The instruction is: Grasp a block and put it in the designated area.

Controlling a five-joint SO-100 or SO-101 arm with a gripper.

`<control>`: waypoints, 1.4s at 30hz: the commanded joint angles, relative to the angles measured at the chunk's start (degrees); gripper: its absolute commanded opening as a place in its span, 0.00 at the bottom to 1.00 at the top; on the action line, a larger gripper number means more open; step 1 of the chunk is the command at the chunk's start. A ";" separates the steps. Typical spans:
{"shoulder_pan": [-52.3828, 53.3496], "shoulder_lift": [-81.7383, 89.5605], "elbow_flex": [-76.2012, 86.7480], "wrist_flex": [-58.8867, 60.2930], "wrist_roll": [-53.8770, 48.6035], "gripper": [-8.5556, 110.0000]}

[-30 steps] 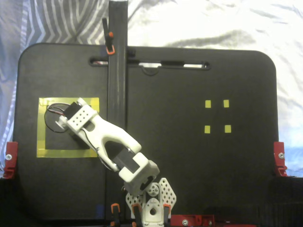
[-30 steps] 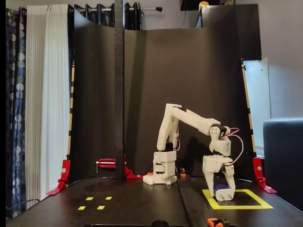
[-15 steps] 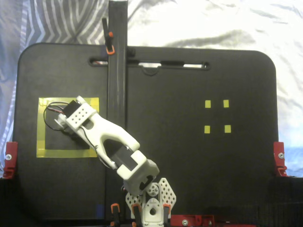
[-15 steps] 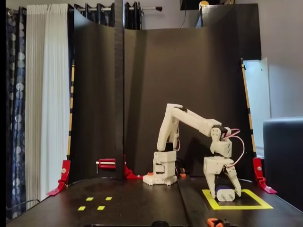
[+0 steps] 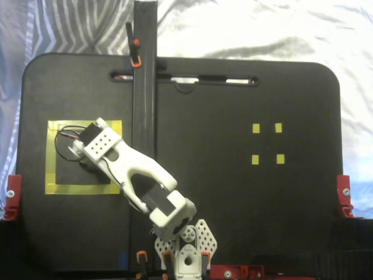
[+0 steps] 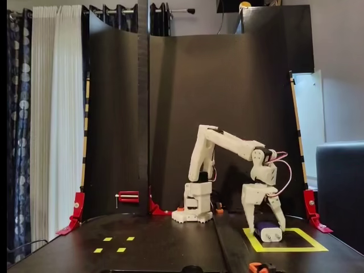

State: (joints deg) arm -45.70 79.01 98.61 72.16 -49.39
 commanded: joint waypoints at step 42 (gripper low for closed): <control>27.51 27.86 -5.27 7.73 -9.14 0.09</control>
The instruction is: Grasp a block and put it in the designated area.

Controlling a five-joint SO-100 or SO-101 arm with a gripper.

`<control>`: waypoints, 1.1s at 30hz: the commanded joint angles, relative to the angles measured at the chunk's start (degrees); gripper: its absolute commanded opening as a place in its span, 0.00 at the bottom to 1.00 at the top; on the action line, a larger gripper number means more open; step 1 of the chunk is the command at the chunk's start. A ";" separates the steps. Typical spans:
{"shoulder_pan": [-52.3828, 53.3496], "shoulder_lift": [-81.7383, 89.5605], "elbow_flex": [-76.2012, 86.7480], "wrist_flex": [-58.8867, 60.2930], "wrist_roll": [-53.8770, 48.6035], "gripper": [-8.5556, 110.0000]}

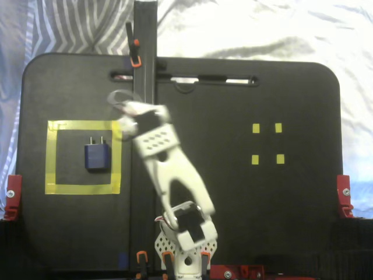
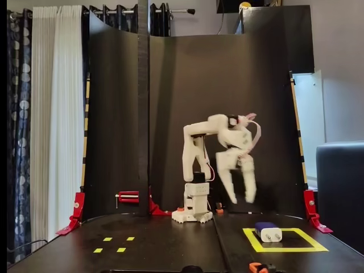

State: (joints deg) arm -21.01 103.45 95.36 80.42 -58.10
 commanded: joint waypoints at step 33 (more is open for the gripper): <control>23.99 49.48 40.43 -42.45 28.30 0.07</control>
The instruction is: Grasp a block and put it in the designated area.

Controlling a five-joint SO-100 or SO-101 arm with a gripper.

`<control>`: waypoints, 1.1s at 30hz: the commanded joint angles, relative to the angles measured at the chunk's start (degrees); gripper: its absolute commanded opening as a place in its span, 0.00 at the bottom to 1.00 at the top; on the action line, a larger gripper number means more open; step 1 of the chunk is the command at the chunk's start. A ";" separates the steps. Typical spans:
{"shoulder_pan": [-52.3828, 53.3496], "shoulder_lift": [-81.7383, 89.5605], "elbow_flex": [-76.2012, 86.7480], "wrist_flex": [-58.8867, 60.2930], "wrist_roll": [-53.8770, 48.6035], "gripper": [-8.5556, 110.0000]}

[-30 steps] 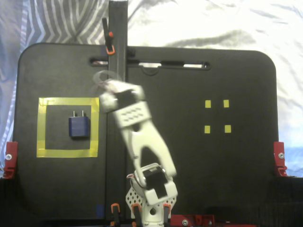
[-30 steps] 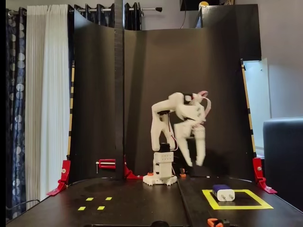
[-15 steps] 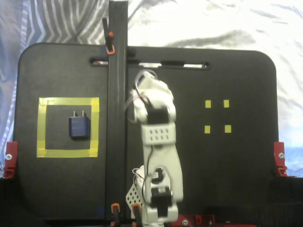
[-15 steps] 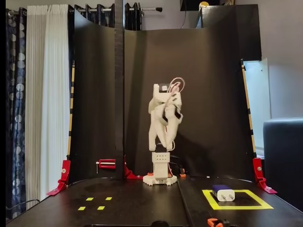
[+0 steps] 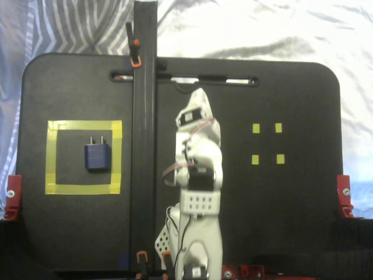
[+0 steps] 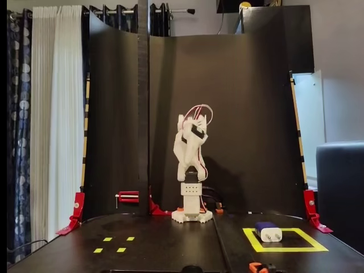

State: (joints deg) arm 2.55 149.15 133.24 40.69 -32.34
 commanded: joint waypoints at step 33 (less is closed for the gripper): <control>-3.96 39.90 46.76 -9.84 27.07 0.07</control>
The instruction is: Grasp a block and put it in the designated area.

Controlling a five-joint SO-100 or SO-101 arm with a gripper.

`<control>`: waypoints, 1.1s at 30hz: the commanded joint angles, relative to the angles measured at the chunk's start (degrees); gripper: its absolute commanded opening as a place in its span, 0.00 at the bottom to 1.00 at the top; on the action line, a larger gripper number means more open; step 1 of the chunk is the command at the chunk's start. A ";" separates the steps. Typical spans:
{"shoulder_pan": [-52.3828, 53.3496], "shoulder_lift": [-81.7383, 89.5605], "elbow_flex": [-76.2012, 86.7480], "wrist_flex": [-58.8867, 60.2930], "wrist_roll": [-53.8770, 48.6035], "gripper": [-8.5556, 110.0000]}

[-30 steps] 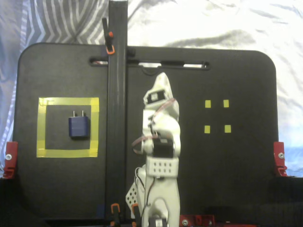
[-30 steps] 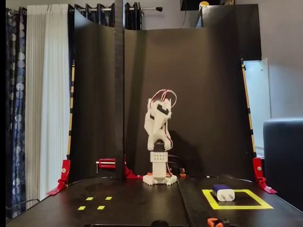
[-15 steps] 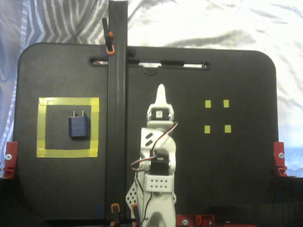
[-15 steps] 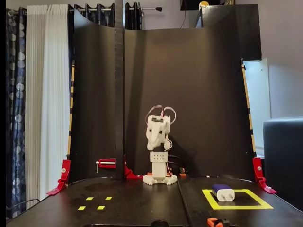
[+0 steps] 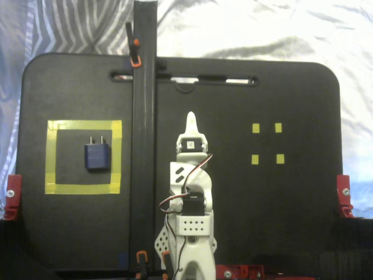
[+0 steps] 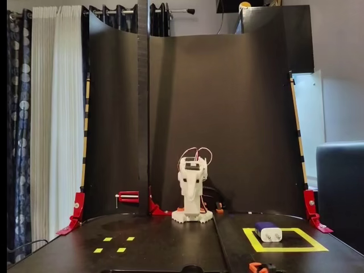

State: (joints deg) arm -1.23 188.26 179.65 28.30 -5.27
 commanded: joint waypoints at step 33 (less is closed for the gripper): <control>-1.23 1.41 0.44 15.21 0.35 0.07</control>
State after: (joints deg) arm -2.20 189.23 179.65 43.42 -5.27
